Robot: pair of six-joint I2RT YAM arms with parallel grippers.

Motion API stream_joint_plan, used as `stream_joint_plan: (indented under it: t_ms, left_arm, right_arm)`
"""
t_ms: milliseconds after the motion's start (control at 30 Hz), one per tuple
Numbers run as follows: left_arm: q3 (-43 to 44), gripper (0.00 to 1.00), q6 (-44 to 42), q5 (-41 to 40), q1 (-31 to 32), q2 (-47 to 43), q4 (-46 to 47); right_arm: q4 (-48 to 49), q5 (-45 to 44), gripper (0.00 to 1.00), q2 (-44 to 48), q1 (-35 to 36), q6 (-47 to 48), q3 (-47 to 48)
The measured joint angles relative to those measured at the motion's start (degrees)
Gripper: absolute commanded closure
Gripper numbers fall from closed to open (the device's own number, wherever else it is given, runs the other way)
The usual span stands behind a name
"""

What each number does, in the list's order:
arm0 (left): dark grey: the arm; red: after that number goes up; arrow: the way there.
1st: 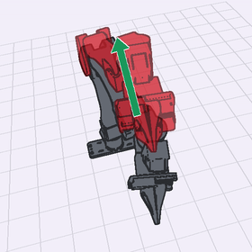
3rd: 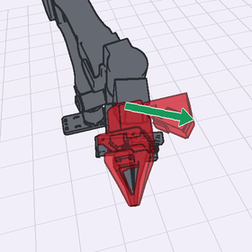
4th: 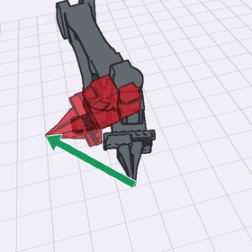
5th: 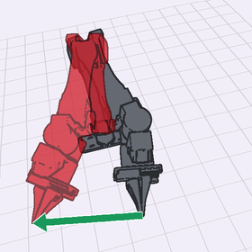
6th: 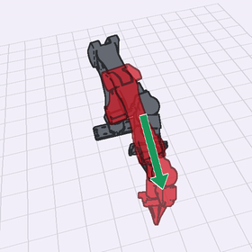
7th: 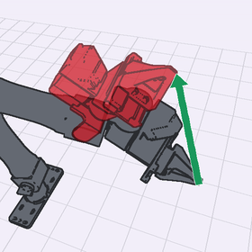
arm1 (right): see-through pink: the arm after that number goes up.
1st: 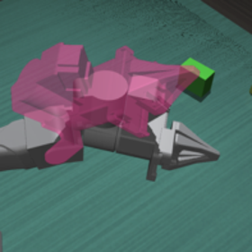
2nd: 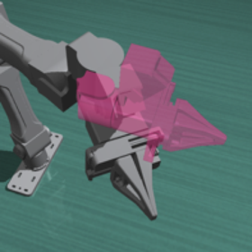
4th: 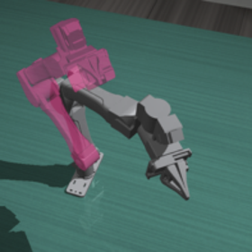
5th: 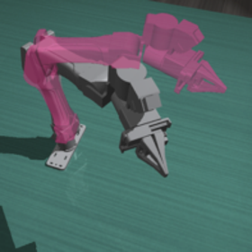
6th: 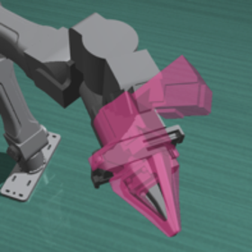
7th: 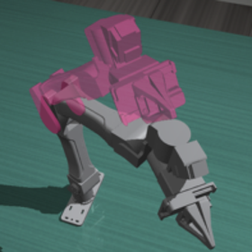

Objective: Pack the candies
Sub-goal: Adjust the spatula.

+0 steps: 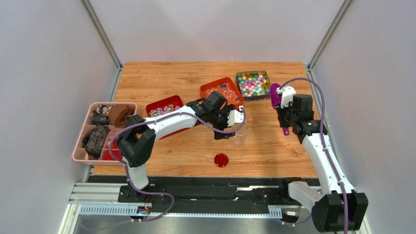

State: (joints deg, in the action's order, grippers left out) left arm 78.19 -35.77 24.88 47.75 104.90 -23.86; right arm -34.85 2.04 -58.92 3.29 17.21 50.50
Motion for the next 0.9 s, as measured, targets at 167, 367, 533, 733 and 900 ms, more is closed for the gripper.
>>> stream_joint_plan:
  t_ms: [167,367,533,733,900]
  left_arm:
    - [-2.99,0.01,1.22,0.72,-3.45,-5.31,-2.56]
    - [-2.6,0.01,5.07,5.75,-12.2,-12.7,-7.39]
    - [-0.92,0.01,8.68,10.71,-20.7,-19.39,-10.25]
    - [1.33,0.01,8.68,15.47,-26.01,-24.13,-16.94]
    - [4.26,0.02,7.89,19.78,-28.61,-24.0,-24.48]
  right_arm:
    - [-0.11,0.46,1.0,1.09,0.66,0.7,0.02]
    - [-1.7,-5.86,1.0,4.0,12.96,5.6,2.19]
    - [-5.95,-9.81,1.0,4.52,26.21,9.73,8.92]
    - [-12.04,-10.38,1.0,1.16,33.86,13.0,22.51]
    - [-12.9,-14.43,1.0,-4.24,42.86,16.85,26.4]
